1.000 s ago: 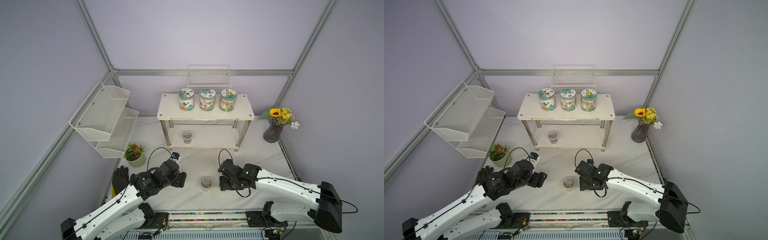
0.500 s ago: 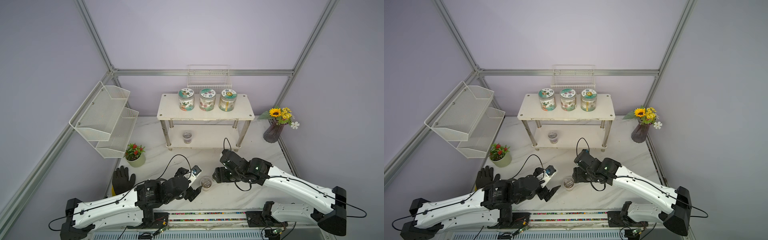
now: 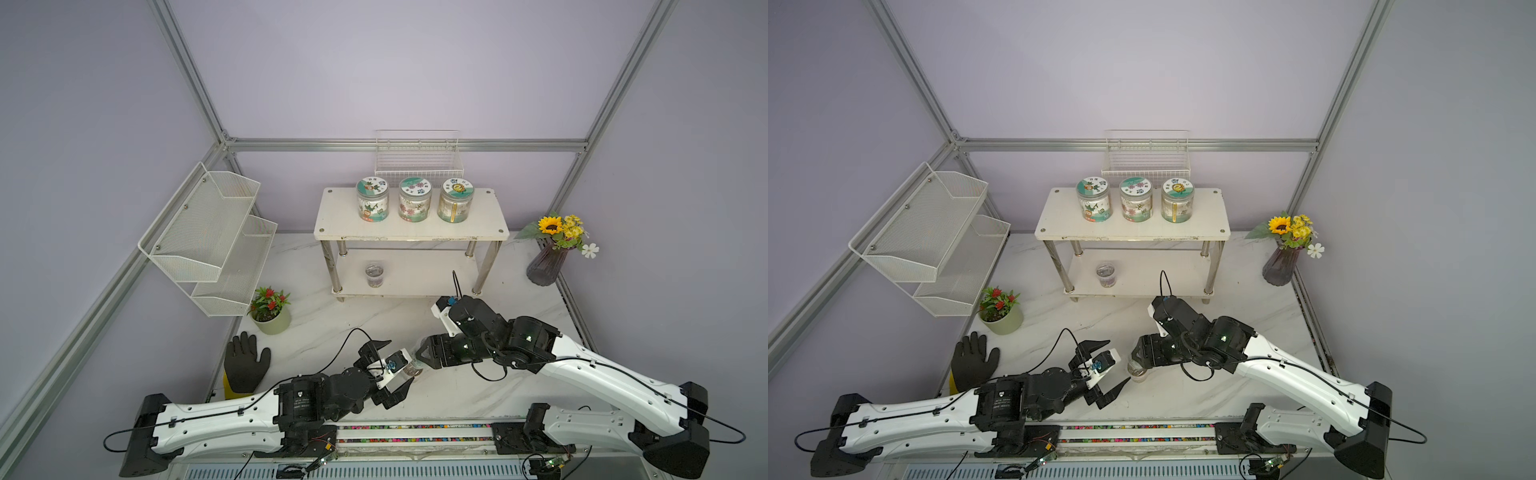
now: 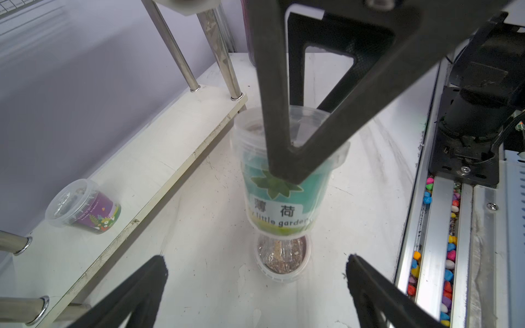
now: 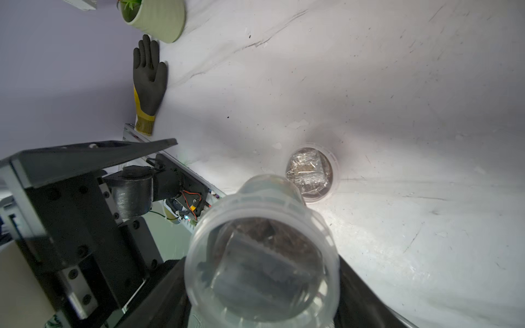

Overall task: Place the seed container on the shelf
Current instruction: Pick up the seed jar at the center of the board.

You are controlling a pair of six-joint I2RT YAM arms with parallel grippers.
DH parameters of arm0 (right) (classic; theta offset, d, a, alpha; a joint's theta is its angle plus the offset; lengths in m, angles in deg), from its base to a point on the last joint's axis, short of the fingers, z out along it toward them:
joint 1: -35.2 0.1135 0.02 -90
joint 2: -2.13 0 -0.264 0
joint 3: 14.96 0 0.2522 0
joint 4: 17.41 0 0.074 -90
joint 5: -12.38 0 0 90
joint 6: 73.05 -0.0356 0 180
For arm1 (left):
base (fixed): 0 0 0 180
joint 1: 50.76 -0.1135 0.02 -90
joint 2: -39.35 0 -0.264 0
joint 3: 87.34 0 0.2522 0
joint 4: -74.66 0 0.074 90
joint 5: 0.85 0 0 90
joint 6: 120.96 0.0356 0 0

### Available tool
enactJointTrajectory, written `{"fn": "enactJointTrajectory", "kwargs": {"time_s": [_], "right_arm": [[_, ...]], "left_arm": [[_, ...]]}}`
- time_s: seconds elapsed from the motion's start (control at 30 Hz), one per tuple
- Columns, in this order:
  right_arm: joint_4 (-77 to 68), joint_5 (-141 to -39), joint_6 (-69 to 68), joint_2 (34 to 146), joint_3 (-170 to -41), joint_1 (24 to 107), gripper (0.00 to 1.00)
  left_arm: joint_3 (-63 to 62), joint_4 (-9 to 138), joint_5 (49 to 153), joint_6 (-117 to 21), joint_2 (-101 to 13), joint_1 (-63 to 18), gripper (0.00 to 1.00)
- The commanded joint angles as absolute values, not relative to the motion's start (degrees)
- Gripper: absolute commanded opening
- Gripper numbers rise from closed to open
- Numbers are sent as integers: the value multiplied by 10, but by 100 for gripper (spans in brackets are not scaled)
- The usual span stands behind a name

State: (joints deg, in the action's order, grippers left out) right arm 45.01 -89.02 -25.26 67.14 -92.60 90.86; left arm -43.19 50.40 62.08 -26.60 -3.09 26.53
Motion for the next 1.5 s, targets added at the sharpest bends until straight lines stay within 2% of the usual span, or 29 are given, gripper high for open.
{"fn": "enactJointTrajectory", "kwargs": {"time_s": [0.0,0.33,0.57,0.93,1.1,1.27,1.47], "right_arm": [[421,-923,-235,666,-942,909,68],[406,-947,-221,668,-940,909,68],[404,-958,-215,663,-945,909,68],[398,-978,-210,652,-934,910,68],[397,-980,-209,652,-929,910,68],[395,-982,-210,652,-925,910,69],[395,-981,-210,653,-922,910,69]], "left_arm": [[-431,574,634,-221,-29,268,100],[-443,592,666,-227,-46,268,100],[-450,614,627,-248,-62,268,100],[-455,651,622,-253,-87,267,94],[-450,648,626,-257,-96,263,88],[-447,643,635,-258,-87,261,74],[-444,639,642,-260,-84,259,68]]}}
